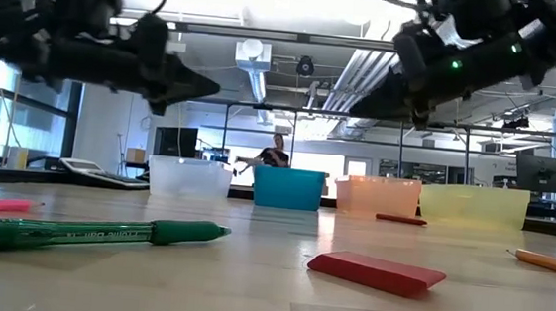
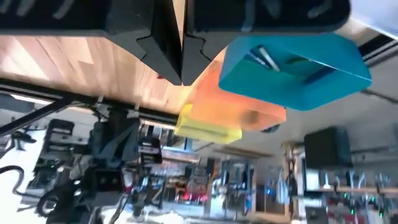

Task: Sort crayons/erasers/pens/pencils in bins
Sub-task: Put the orange pencil into the orange bin, then put the yellow eraser into the yellow bin

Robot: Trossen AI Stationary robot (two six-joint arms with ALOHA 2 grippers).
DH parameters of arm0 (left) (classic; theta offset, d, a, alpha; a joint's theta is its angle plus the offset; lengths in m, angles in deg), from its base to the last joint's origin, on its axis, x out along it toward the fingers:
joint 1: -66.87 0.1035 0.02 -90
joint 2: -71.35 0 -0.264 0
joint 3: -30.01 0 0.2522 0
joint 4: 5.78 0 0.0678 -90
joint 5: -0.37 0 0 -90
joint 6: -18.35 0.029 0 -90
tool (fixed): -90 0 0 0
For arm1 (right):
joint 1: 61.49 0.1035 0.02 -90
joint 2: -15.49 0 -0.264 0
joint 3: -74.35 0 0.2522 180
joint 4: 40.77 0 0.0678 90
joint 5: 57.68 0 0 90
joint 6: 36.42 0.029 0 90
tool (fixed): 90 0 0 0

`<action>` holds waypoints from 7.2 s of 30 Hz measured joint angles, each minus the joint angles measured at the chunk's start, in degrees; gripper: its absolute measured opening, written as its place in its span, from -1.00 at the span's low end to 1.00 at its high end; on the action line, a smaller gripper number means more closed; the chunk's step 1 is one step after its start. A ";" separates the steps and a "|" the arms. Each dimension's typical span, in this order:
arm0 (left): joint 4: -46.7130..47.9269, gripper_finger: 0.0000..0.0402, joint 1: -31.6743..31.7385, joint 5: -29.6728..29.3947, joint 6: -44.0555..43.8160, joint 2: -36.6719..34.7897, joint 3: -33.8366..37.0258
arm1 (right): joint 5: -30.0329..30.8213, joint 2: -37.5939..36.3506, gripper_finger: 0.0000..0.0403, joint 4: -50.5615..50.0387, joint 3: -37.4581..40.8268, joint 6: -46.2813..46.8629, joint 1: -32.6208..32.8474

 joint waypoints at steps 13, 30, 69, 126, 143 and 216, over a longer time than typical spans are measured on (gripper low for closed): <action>-6.42 -1.00 0.09 -0.03 2.82 0.07 6.80 | 3.40 8.86 -1.00 -53.97 -24.25 41.93 15.91; -6.56 -1.00 -0.09 0.30 0.64 0.11 6.78 | -17.20 31.95 -0.37 -80.94 -44.92 90.09 29.99; -5.92 -1.00 -0.07 0.47 -1.17 0.11 6.78 | -16.20 28.84 -0.95 -80.64 -45.12 80.19 23.70; -5.00 -1.00 -0.05 -1.05 -0.02 0.13 6.76 | -14.56 43.83 -0.95 -81.06 -74.03 1.98 -44.18; -5.02 -1.00 -0.05 -1.04 0.00 0.13 6.76 | -11.58 45.62 -0.95 -80.25 -74.02 -0.55 -44.07; 20.77 -1.00 -8.42 -4.08 -1.96 0.13 -2.28 | -17.10 -4.31 -1.00 12.56 10.42 -9.49 -14.43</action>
